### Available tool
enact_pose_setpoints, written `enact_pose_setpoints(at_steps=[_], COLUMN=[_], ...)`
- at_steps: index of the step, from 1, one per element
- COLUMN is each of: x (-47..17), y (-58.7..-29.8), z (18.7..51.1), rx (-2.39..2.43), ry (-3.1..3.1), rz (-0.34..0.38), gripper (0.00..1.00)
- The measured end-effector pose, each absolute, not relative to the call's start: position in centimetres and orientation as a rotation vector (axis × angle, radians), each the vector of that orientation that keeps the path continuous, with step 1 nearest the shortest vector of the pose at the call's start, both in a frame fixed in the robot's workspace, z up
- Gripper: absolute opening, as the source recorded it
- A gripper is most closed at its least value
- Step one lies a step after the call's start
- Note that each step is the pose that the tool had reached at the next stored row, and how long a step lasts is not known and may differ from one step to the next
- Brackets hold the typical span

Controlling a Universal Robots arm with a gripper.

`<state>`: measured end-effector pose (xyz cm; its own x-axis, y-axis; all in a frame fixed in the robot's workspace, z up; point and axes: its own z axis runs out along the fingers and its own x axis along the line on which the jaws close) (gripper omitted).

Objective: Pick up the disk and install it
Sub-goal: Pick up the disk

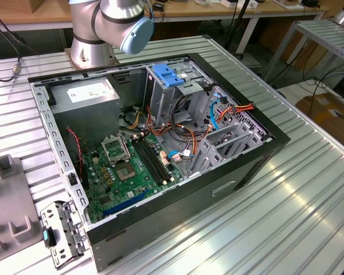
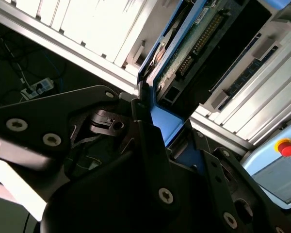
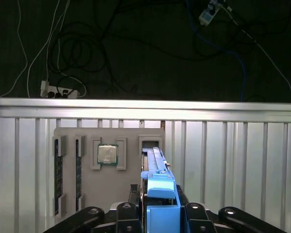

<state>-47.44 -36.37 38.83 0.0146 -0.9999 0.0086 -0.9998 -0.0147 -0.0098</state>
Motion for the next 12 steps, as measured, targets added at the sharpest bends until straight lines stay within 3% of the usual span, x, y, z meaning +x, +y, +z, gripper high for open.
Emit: enact_pose_setpoints(at_steps=[12], x=[-47.44], y=[-36.37], z=[39.08], rx=[-2.237], ry=[2.204], rz=[-0.02], gripper=[0.37])
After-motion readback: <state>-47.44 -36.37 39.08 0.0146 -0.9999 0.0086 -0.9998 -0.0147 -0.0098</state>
